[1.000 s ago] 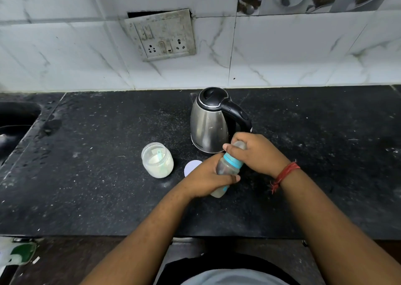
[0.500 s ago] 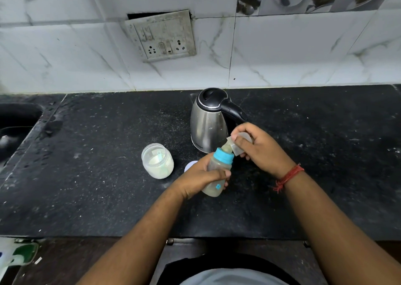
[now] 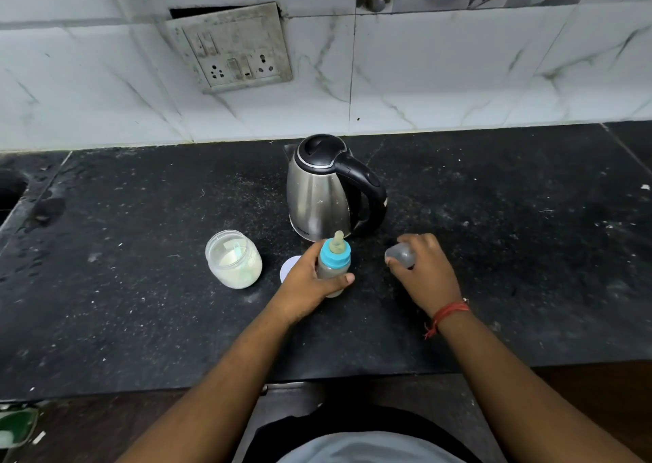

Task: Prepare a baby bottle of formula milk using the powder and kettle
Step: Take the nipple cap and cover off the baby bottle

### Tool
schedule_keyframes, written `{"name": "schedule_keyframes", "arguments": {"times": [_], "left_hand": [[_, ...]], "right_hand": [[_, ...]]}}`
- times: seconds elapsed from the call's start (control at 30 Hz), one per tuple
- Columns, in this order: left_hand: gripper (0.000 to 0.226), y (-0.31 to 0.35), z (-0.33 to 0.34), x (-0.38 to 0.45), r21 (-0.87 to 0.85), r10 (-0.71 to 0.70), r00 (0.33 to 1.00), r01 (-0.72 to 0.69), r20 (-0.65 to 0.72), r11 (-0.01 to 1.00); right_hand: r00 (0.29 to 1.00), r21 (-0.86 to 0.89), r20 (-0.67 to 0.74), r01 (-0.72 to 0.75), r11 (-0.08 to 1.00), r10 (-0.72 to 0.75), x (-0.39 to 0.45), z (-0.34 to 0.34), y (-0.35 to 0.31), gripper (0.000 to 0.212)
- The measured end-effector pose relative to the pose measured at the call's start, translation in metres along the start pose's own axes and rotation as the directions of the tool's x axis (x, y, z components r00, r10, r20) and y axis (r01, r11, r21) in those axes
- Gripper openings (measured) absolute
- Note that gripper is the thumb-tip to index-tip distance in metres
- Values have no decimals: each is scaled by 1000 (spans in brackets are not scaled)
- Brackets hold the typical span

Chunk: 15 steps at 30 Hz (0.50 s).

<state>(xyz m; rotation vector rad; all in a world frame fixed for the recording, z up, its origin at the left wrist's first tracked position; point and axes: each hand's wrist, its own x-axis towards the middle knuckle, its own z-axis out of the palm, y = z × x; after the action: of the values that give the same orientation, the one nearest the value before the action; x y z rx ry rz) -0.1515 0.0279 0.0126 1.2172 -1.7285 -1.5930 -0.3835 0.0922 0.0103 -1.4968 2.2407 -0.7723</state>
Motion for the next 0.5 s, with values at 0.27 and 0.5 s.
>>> {"name": "schedule_keyframes", "arguments": {"times": [0.27,0.5], "left_hand": [[68,-5,16,5,2,-17,999,17,29,1000],[69,-4,19,8,-2,-20,999,20,27,1000]], "right_hand": [[994,-300,76,100,949,-80,-1,13,15,61],[994,-332,86,91,939,-66,-4,11,28,59]]}}
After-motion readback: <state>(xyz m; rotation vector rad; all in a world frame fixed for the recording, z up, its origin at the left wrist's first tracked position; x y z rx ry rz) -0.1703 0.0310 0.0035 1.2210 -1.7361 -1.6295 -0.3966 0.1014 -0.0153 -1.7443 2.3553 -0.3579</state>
